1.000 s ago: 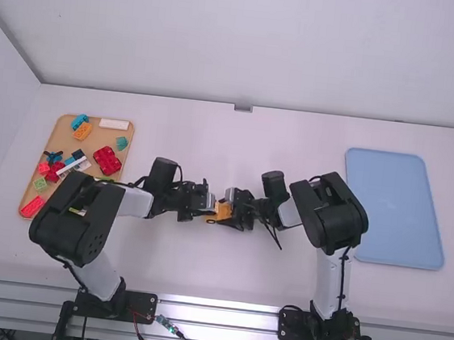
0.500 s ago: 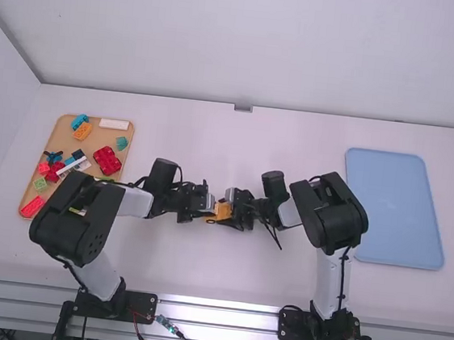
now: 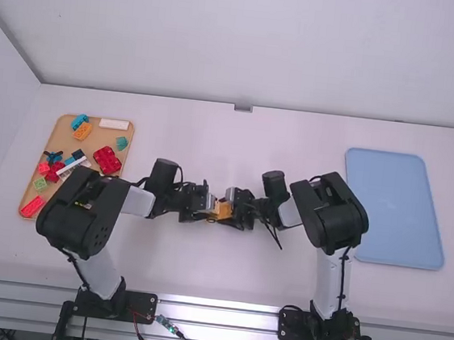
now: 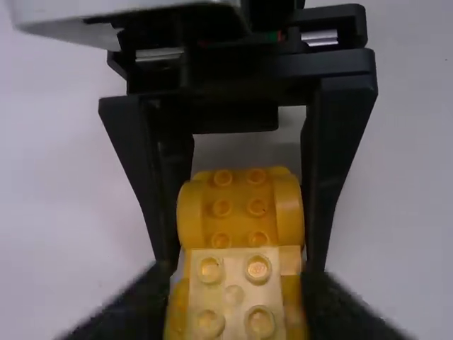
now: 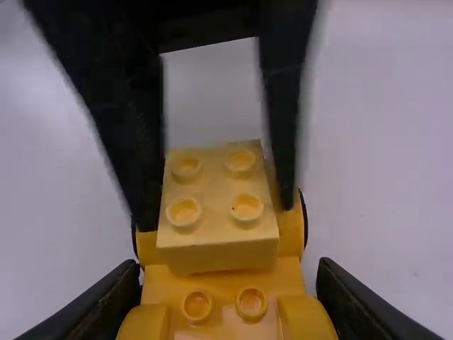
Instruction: Assemble lego blocks to make yellow taxi
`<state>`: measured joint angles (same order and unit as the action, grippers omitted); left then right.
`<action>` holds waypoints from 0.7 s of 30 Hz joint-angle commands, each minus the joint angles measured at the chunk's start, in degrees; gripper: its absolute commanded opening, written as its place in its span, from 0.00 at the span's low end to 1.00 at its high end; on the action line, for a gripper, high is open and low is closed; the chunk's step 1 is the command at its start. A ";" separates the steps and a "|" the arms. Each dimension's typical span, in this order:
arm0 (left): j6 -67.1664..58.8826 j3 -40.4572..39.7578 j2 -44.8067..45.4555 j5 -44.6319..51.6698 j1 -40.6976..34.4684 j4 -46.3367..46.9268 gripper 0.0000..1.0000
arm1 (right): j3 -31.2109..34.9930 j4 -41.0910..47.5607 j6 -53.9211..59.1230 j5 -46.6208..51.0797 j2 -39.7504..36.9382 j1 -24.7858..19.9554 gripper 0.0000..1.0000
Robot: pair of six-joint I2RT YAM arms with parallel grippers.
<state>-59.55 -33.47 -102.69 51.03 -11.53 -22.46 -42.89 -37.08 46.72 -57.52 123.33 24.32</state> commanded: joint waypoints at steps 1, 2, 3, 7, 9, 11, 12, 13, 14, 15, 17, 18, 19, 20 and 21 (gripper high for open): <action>1.01 0.37 -0.48 1.88 0.07 -0.55 0.69 | -0.22 0.05 -0.01 -1.16 0.96 0.04 0.50; 2.82 0.37 -0.35 1.81 0.44 -1.51 0.70 | -0.22 0.05 -0.01 -1.18 0.96 0.04 0.50; 3.56 0.37 -0.22 1.84 0.68 -1.84 0.71 | -0.22 0.05 -0.01 -1.18 0.96 0.04 0.50; 4.94 0.37 1.99 1.92 2.29 -1.09 0.72 | -0.22 0.05 -0.01 -1.16 0.96 0.04 0.50; 4.79 0.37 4.06 3.02 3.43 0.90 0.73 | -0.22 0.05 -0.03 -1.16 0.96 0.04 0.51; 4.68 0.37 6.66 5.75 4.76 3.23 0.73 | -0.22 0.05 -0.01 -1.16 0.96 0.04 0.51; 4.66 0.37 8.11 7.96 5.55 4.46 0.74 | -0.22 0.05 -0.03 -1.16 0.96 0.04 0.51; 4.66 0.37 8.30 8.17 5.64 4.61 0.74 | -0.22 0.05 -0.03 -1.16 0.96 0.04 0.51; 4.66 0.37 9.57 9.55 6.25 5.66 0.69 | -0.22 0.05 -0.03 -1.16 0.96 0.04 0.51; 4.68 0.37 10.12 9.81 6.40 6.10 0.53 | -0.24 0.05 -0.03 -1.14 0.96 0.04 0.51; 4.66 0.37 10.36 9.35 6.16 6.67 0.02 | -0.22 0.05 -0.03 -1.18 0.96 0.04 0.51; 4.28 0.37 10.20 8.66 5.70 7.43 0.02 | -0.24 0.05 -0.01 -1.18 0.96 0.04 0.50; 3.04 0.37 9.92 7.28 4.90 8.68 0.02 | -0.24 -0.01 -0.05 -1.16 0.96 0.04 0.50; 1.49 0.37 9.37 5.79 4.13 9.53 0.02 | -0.22 -0.06 -0.01 -1.18 0.96 0.04 0.51; 0.92 0.37 8.72 4.76 3.28 9.84 0.02 | -0.22 -0.01 -0.01 -1.18 0.96 0.04 0.51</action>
<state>-56.23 -33.47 -92.68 56.77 -6.35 -13.41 -42.89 -37.08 46.70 -57.52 123.33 24.32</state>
